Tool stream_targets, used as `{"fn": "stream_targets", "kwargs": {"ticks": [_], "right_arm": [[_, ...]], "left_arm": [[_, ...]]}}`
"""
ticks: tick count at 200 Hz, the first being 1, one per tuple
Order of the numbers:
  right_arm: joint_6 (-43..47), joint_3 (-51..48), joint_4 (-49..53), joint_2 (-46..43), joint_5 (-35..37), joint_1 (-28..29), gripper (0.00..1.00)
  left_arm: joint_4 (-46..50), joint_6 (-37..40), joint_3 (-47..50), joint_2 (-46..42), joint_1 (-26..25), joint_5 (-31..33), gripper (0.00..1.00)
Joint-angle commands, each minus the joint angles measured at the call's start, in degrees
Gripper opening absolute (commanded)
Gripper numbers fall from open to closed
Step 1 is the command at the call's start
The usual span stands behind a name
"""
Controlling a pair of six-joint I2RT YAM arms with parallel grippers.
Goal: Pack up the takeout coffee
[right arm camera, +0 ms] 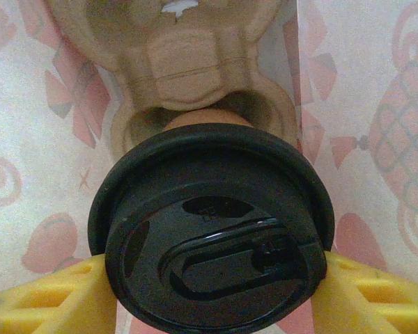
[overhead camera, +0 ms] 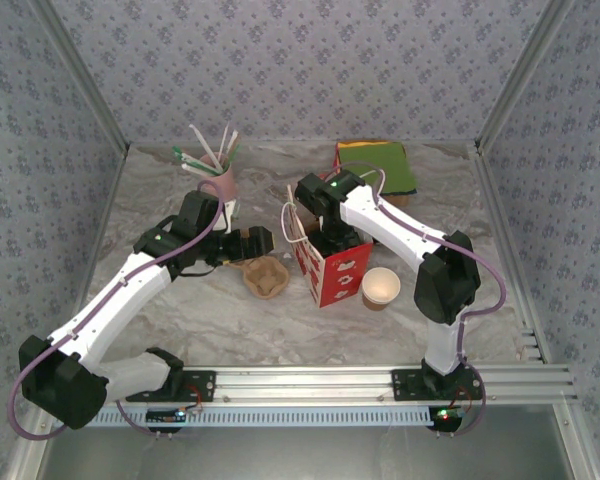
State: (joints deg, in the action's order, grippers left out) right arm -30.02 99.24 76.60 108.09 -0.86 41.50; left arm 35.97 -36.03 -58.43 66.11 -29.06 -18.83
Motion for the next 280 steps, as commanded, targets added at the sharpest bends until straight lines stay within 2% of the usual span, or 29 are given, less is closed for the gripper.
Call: {"fn": "stream_targets", "kwargs": {"ticks": [1,165,280], "right_arm": [[0.1,-1.12,0.39,-0.56,0.97,-0.04,0.65],[0.14,-1.25,0.48,-0.78,1.34,-0.07,0.65],[0.06,-5.71,-3.27,-0.78,0.92,-0.09,0.64]], "left_arm": [[0.67,0.68,-1.58,-0.45,-0.66,-0.07,1.0],[0.66,0.57,-1.86,-0.28,-0.91,-0.08,1.0],[1.88,-0.02,-1.99,-0.88,-1.03,1.07,1.0]]}}
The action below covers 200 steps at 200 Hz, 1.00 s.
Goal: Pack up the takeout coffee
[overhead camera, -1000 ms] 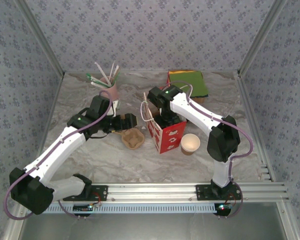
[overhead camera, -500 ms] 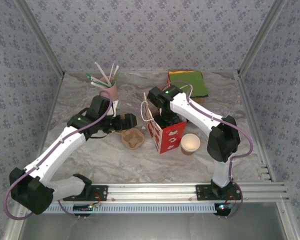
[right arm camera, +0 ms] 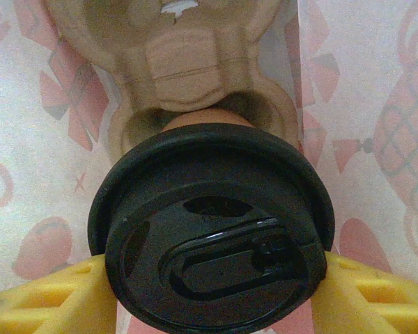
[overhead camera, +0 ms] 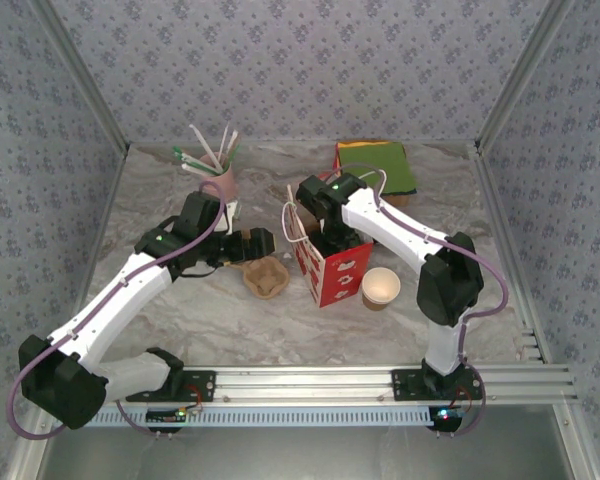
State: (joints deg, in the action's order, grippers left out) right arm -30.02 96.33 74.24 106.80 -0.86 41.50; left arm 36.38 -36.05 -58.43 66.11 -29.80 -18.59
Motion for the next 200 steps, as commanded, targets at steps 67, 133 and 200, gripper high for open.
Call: {"fn": "stream_targets", "kwargs": {"ticks": [67,133,200], "right_arm": [[0.23,-4.84,-2.92,0.91,0.94,-0.23,0.64],[0.53,-4.31,-2.2,1.13,0.67,-0.42,0.64],[0.58,-4.49,-2.17,1.21,0.7,-0.4,0.64]], "left_arm": [[2.16,0.04,-2.25,-1.75,-0.34,1.51,1.0],[2.15,0.08,-2.03,-2.08,-0.29,1.77,1.0],[2.17,0.82,-2.67,-2.38,-0.34,2.83,1.0]]}}
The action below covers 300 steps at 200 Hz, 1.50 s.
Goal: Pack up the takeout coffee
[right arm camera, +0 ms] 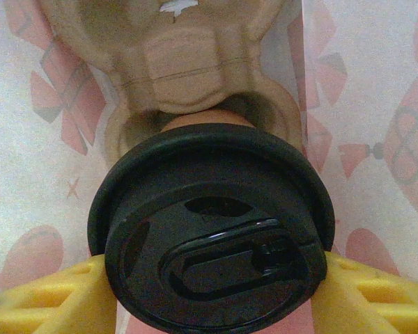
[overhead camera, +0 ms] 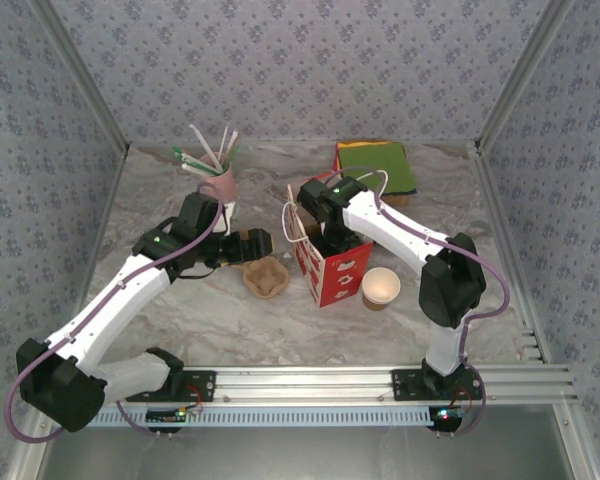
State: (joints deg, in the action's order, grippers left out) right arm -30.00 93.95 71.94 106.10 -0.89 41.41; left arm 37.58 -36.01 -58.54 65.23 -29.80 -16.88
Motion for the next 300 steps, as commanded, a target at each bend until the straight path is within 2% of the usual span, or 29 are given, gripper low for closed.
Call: {"fn": "stream_targets", "kwargs": {"ticks": [1,239,300], "right_arm": [[0.56,-2.1,0.08,1.91,0.71,-0.34,0.64],[0.93,-5.7,-3.3,3.58,0.23,-0.6,0.64],[1.13,-4.01,-1.98,3.41,0.25,-0.9,0.64]], "left_arm": [[0.94,0.77,-2.59,-1.51,-0.3,1.14,1.0],[3.03,0.68,-2.69,-2.44,-0.32,1.99,1.0],[2.42,0.88,-2.8,-1.78,-0.32,1.91,1.0]]}}
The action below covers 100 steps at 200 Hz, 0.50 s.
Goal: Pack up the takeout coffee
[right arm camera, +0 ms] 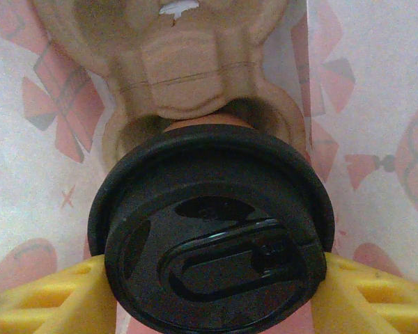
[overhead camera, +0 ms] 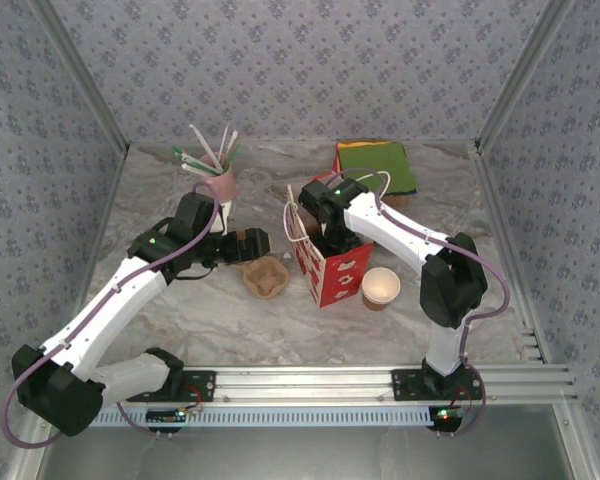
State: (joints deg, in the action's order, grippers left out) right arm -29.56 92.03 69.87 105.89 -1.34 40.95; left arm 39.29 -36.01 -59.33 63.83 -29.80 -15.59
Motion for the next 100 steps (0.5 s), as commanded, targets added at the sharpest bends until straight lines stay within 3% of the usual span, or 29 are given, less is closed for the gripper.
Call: {"fn": "stream_targets", "kwargs": {"ticks": [1,100], "right_arm": [[0.67,-2.06,0.05,3.63,0.72,-0.44,0.64],[0.91,-4.39,-2.18,5.03,0.4,-0.67,0.64]], "left_arm": [[0.71,0.91,-2.02,-0.38,-0.33,0.64,1.0],[0.53,0.85,-2.05,0.24,-0.31,0.71,1.0]]}}
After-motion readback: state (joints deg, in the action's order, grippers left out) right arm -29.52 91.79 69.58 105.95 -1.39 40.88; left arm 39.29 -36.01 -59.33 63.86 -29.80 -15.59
